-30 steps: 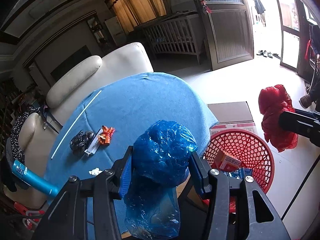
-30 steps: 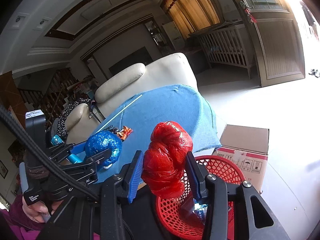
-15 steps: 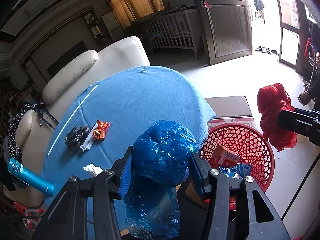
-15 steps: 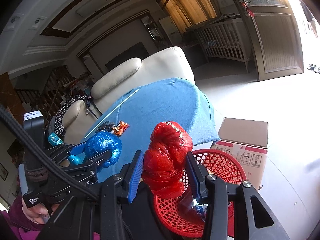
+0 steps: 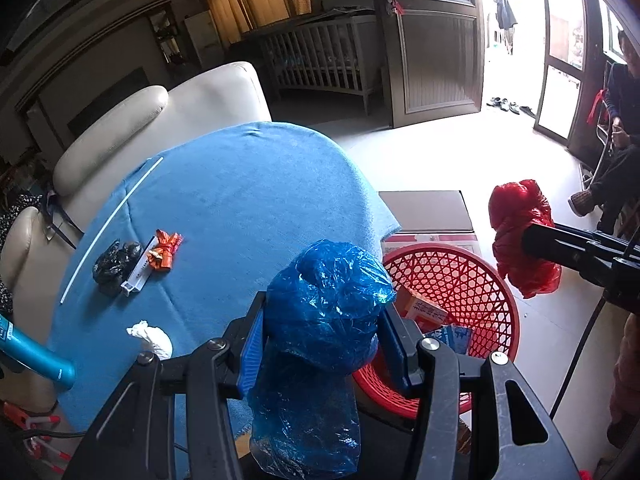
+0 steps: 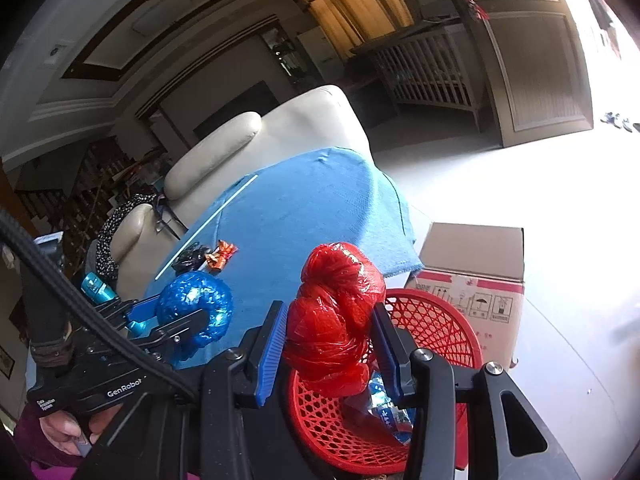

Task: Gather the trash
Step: 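Move the blue bag over the red basket with the left gripper while the right holds the red bag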

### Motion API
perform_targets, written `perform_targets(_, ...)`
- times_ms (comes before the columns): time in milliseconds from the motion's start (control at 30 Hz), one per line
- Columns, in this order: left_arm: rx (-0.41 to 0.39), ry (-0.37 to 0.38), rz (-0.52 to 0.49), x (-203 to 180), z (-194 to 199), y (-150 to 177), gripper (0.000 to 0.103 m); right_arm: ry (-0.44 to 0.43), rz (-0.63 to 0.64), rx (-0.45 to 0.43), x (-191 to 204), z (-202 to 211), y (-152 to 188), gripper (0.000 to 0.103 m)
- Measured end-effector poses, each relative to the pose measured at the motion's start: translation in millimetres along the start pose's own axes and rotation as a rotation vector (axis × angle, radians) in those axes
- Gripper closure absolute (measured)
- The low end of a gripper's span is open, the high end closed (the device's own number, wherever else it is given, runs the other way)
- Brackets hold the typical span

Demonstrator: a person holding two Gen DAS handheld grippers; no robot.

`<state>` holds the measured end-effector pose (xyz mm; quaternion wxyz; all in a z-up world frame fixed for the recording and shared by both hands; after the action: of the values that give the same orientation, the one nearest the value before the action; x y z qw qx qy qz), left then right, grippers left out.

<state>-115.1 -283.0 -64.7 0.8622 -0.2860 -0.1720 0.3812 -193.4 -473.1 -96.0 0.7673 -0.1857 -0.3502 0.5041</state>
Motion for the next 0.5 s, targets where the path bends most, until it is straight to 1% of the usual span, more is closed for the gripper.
perform_targets(167, -0.021, -0.018, -0.008, -1.5, 4.3, -0.6, 0.049, -0.002, 0.013, -0.013, 1.4, 4.2, 0.9, 0.057)
perform_targets(500, -0.024, -0.022, -0.016, -3.8, 6.0, -0.3, 0.048, -0.01, 0.029, -0.021, 8.2, 6.9, 1.3, 0.057)
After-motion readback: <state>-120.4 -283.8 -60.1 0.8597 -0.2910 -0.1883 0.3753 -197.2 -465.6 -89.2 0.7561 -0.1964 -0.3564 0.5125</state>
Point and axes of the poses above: each gripper's, at about its wrist camera, not at the fingertips, and z roughly against the way its jaws point, x to its left, y to its underside, the point moved 2 cm from there along -z, roughly the way its jaws point, and after that the axes turned 10 degrees about z, right-handed, at the moved point
